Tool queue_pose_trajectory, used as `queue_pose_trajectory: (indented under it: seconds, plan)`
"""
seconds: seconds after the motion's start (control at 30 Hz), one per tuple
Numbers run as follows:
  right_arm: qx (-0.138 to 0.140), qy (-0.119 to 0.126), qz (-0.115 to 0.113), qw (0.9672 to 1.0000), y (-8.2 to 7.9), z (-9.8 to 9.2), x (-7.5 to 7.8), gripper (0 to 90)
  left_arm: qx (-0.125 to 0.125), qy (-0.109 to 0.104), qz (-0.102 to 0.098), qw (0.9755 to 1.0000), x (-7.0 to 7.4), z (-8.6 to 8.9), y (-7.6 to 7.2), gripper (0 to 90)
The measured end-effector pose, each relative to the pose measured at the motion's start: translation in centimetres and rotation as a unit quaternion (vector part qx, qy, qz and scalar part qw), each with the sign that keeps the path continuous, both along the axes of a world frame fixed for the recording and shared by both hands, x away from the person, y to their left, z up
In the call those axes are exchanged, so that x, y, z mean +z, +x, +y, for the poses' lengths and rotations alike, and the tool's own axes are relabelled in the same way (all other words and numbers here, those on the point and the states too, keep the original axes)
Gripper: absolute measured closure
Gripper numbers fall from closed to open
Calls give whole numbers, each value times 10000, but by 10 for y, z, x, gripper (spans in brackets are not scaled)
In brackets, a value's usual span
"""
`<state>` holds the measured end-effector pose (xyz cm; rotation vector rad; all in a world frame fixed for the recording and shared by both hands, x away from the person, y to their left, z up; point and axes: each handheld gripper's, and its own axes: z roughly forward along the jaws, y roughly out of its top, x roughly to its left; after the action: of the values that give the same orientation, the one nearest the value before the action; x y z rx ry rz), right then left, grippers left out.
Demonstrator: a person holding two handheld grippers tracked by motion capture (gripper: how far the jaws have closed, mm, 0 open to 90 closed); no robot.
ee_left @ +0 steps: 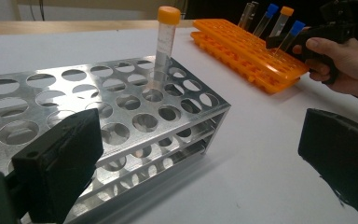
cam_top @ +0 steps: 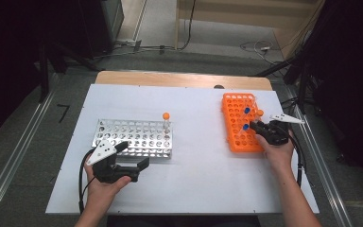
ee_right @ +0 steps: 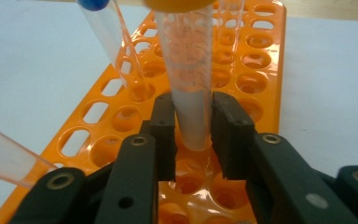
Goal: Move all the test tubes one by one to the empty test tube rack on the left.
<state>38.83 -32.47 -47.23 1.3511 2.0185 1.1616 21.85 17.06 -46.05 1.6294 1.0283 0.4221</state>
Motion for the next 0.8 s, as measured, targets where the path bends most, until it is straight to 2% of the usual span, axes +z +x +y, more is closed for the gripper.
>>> queue_pose_trajectory:
  seconds: [0.1, 0.2, 0.27, 0.4, 0.53, 0.63, 0.8]
  plan:
    - [-25, -37, -50, 10000, -1, -1, 0, 727, -20, 14, 27, 10000, -1, -2, 1, 0]
    - [-6, 72, -133, 9999, -4, -5, 1, 730, -59, 10, 23, 10000, -2, -4, 1, 1]
    - [5, 56, -299, 9995, -8, -6, 5, 730, -77, 5, 40, 10000, -2, -6, 1, 1]
    - [7, 51, -415, 9991, -14, -8, 12, 731, -149, 34, 37, 9999, -3, -8, 2, 1]
    - [165, 316, -441, 9984, -24, -15, 21, 731, -180, 38, 28, 9998, -3, -10, 2, 1]
    - [351, 354, -425, 9979, -36, -16, 27, 731, -191, 55, 24, 9998, -3, -10, 1, 1]
    - [499, 316, -413, 9974, -49, -14, 30, 731, -198, 24, 9, 9998, -1, -12, 1, 1]
